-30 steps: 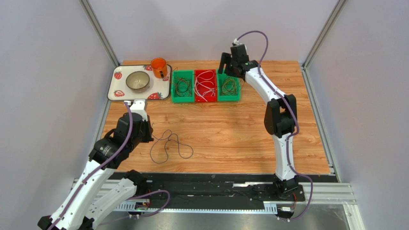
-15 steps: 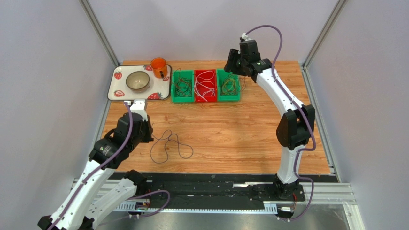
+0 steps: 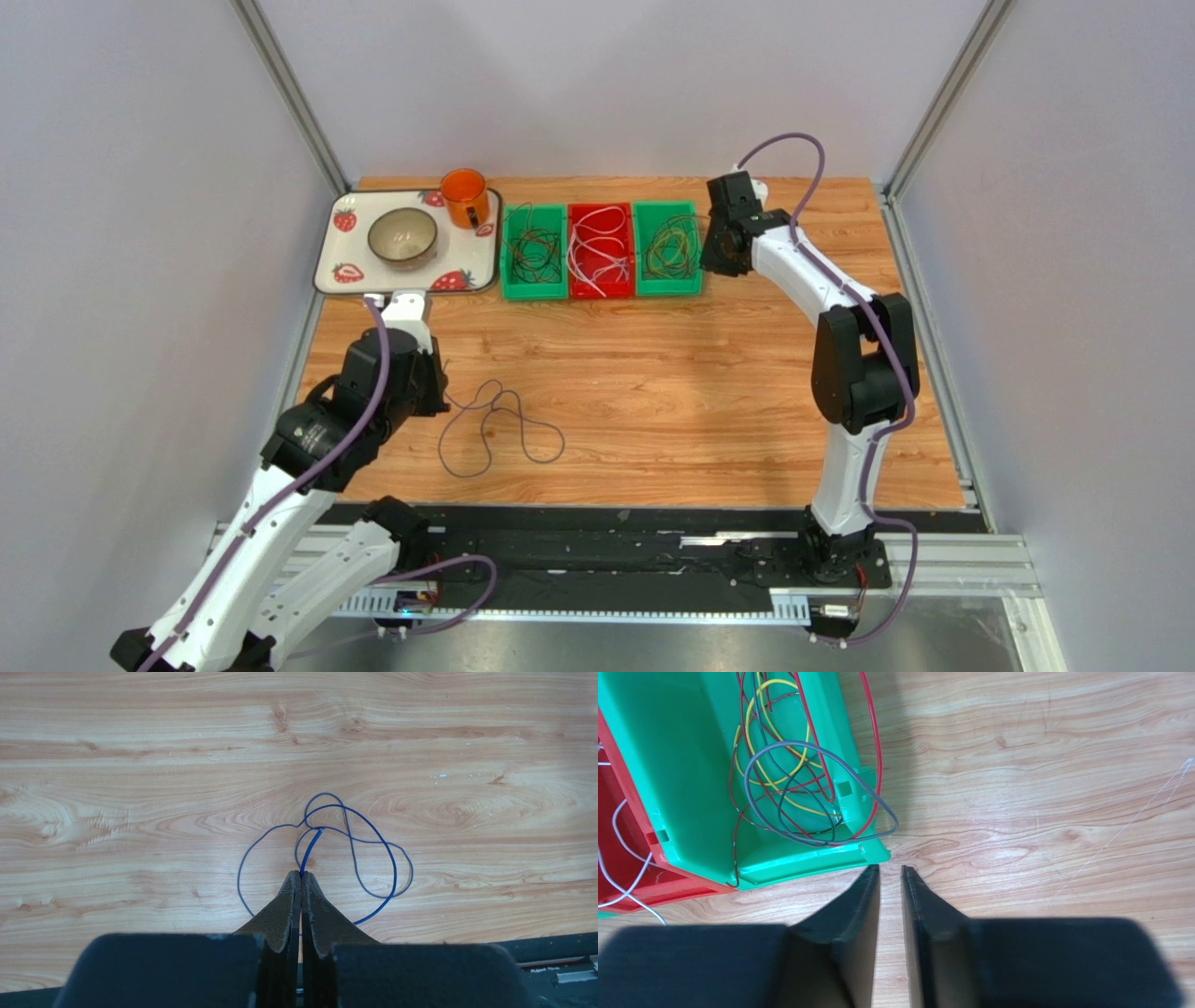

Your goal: Untangle the cables

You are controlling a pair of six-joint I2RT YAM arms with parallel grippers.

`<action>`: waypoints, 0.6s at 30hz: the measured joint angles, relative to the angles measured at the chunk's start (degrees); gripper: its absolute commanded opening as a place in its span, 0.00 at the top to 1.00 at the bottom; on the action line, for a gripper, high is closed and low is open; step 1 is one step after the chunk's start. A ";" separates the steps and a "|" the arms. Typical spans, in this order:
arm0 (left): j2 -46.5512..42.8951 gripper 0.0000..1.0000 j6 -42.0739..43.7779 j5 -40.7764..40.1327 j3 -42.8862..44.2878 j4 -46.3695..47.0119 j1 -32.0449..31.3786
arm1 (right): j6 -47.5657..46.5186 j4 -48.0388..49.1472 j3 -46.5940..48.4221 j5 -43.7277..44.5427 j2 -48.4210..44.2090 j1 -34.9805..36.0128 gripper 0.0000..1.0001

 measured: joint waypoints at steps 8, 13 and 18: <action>0.07 1.00 -0.02 0.02 0.00 0.00 0.00 | -0.57 0.68 2.54 0.98 2.38 -0.15 0.68; 0.07 1.00 -0.04 0.00 0.00 0.00 0.00 | -0.66 0.74 6.97 0.37 6.78 -0.83 0.72; 0.15 1.00 -0.04 0.00 0.00 0.00 0.00 | -1.07 0.59 11.85 0.02 10.10 -1.49 0.77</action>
